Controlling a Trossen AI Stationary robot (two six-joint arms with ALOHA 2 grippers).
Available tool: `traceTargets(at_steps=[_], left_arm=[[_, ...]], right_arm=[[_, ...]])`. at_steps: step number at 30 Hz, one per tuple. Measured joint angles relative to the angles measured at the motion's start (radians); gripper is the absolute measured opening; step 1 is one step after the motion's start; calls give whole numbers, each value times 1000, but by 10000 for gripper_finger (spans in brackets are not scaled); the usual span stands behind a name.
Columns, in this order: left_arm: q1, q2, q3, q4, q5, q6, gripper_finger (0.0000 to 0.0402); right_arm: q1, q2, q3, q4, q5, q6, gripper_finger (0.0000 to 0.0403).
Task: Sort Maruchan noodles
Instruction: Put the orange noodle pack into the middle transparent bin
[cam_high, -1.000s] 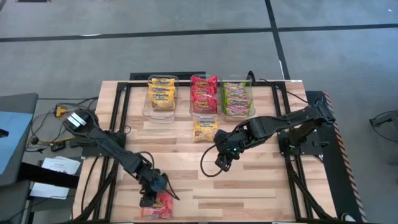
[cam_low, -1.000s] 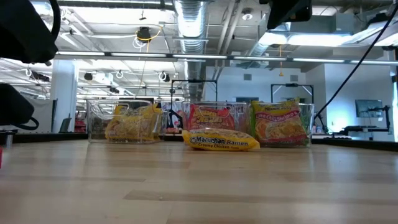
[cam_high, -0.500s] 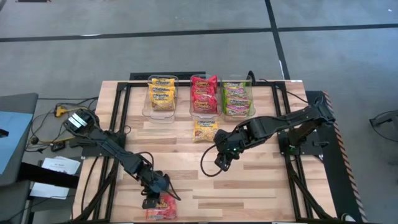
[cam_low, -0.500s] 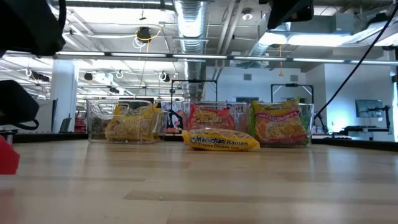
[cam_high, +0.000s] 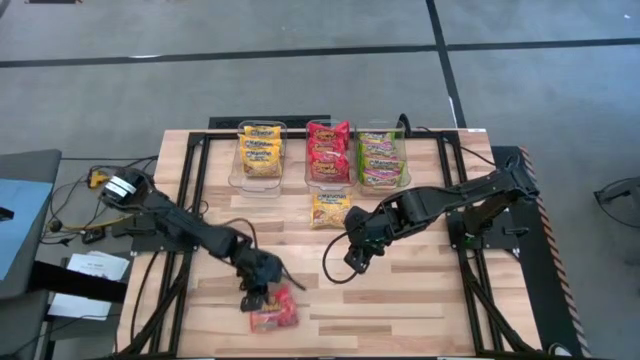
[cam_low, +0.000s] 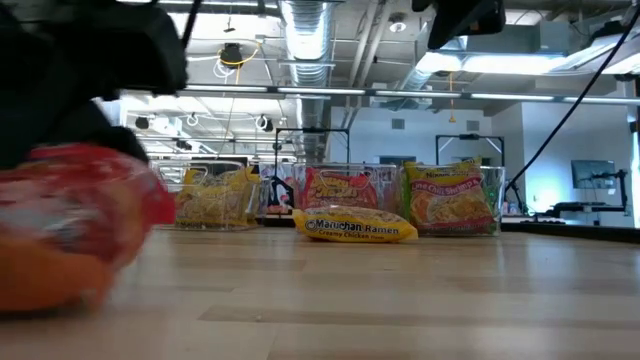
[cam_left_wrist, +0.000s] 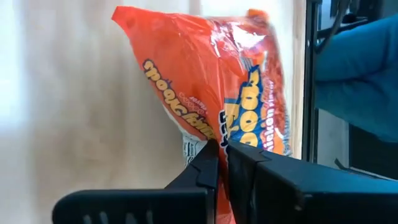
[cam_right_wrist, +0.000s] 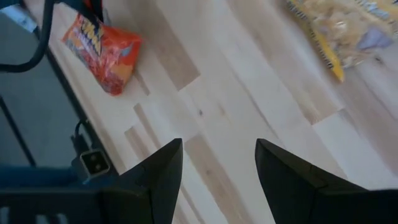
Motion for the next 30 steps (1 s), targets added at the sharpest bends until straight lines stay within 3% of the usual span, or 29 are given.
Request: traceTargets(at_steps=[9, 17, 30], left_arm=[[169, -102, 0, -47, 4, 152, 0], [244, -170, 0, -99, -3, 253, 0], [310, -251, 0, -113, -9, 368, 0]], right_arm=[[-5, 0, 0, -3, 111, 37, 227], [-37, 0, 0, 0, 120, 59, 227], [-138, 0, 0, 76, 68, -171, 227]])
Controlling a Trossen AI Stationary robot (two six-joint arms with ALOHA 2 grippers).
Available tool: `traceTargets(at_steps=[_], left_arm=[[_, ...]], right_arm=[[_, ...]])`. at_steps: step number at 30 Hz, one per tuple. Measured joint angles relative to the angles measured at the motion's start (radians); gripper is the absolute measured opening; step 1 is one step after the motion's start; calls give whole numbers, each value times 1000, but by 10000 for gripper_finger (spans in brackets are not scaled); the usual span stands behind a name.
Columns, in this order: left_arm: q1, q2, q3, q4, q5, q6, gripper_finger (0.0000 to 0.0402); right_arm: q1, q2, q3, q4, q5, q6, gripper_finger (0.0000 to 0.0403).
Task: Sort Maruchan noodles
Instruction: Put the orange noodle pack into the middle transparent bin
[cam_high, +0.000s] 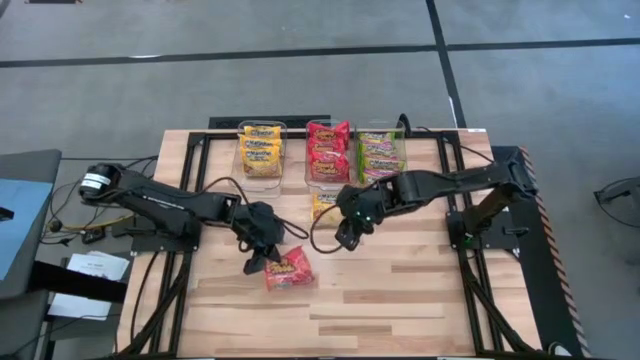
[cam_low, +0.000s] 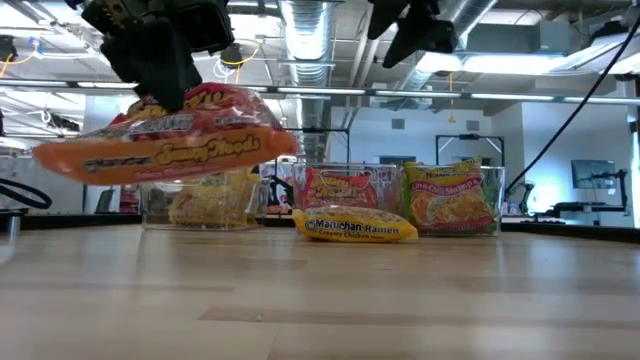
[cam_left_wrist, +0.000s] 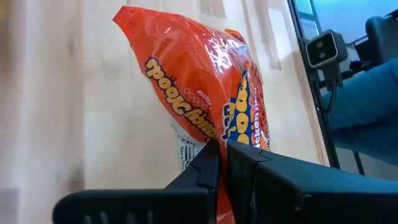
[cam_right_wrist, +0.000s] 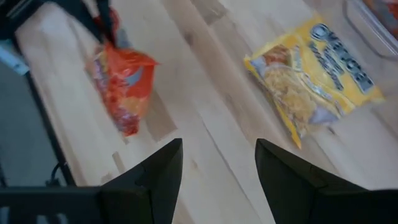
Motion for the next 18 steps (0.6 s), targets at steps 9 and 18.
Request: traceTargets(at_steps=[9, 18], left_arm=[[81, -19, 56, -31, -15, 78, 0], [183, -19, 115, -39, -18, 141, 0]], right_arm=[[-118, 0, 0, 46, -96, -187, 227], [-246, 0, 0, 123, -241, -315, 240]])
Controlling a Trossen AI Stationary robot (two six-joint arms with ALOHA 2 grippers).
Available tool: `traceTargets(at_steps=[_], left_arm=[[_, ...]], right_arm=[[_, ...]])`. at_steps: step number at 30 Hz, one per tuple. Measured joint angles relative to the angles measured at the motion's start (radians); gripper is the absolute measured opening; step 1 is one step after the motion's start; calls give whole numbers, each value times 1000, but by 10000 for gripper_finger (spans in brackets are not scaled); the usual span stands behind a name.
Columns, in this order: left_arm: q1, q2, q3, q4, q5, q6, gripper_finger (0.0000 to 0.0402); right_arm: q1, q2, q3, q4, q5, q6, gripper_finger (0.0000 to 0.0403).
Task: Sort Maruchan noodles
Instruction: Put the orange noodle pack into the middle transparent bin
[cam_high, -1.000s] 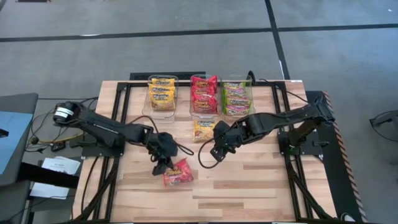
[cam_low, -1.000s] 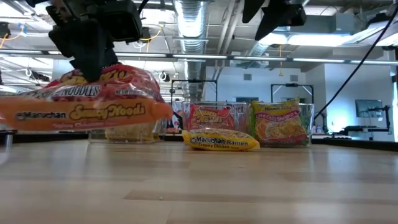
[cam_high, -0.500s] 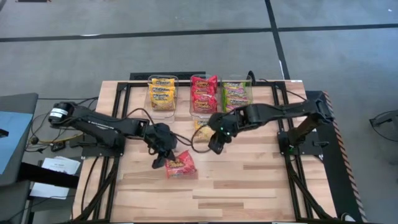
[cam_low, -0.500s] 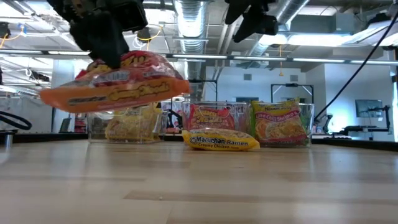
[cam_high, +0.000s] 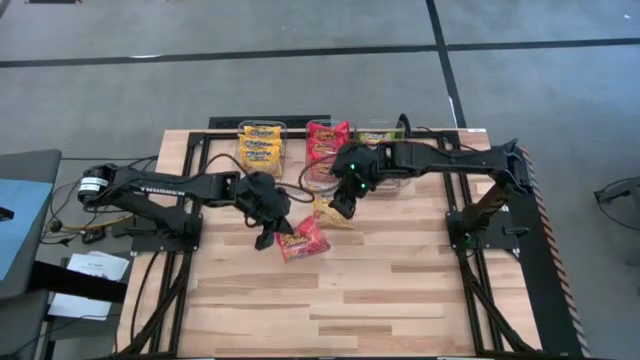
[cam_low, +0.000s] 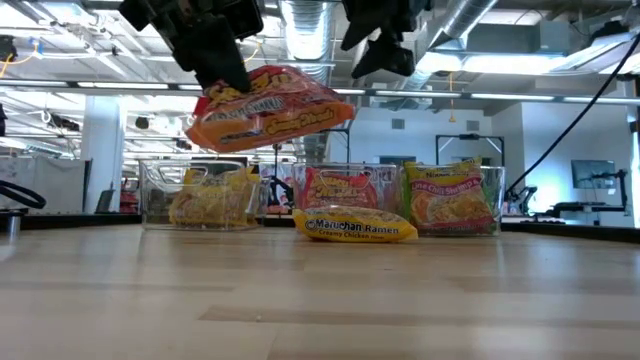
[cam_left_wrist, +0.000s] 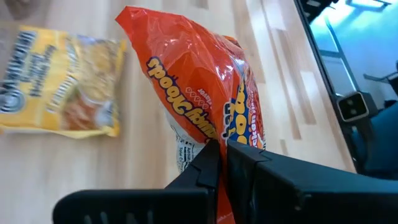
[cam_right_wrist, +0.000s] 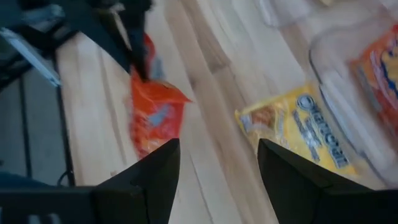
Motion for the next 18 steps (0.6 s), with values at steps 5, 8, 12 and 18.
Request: traceTargets(at_steps=[5, 8, 12, 18], left_arm=[[41, 0, 13, 3, 0, 25, 0], [60, 0, 26, 3, 0, 38, 0], [76, 0, 33, 5, 0, 48, 0], [84, 0, 33, -2, 2, 54, 0]], right_arm=[[-51, 0, 0, 64, -117, -56, 243], [-73, 13, 2, 81, -143, -58, 243], [-94, 57, -2, 84, -211, -57, 243], [-87, 139, -1, 184, -297, -66, 241]])
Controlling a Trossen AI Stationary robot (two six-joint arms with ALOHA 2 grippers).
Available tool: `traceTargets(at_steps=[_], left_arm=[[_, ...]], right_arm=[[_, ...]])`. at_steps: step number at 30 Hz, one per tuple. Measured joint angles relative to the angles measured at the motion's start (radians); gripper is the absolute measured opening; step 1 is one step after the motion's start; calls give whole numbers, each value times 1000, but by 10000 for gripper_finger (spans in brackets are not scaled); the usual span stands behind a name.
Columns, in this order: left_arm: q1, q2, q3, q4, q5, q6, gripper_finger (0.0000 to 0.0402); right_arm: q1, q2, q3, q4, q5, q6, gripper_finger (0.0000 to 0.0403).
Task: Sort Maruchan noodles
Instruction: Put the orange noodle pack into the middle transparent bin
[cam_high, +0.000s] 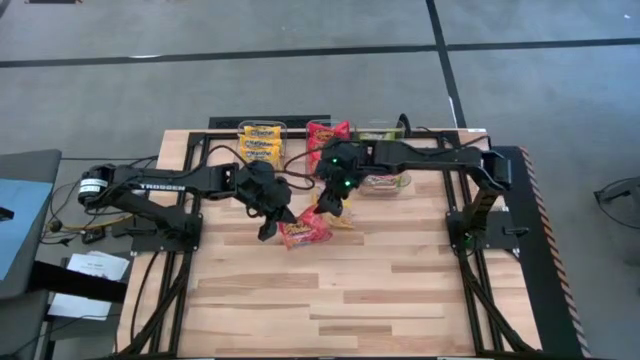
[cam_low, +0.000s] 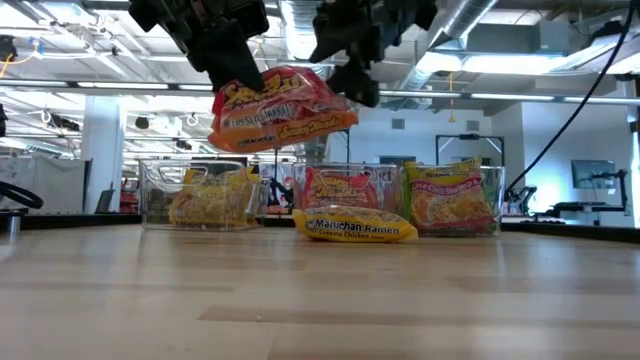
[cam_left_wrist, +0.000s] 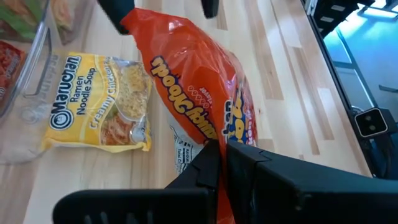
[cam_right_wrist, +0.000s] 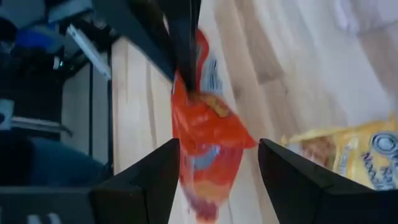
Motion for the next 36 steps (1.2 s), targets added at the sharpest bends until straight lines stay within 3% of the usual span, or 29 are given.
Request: traceTargets(at_steps=[3, 15, 27, 32, 36], left_arm=[[0, 0, 0, -8, -2, 0, 0], [0, 0, 0, -15, -25, 2, 0], [0, 0, 0, -16, -48, 10, 0], [0, -1, 1, -107, -57, 10, 0], [0, -19, 1, -231, -110, 17, 0]], right_arm=[[6, 23, 2, 52, -49, 1, 240], [39, 96, -2, 112, -51, -7, 240], [99, 256, 0, 233, -16, -95, 240], [104, 275, -1, 286, -17, -48, 239], [103, 273, 0, 342, 64, -20, 239]])
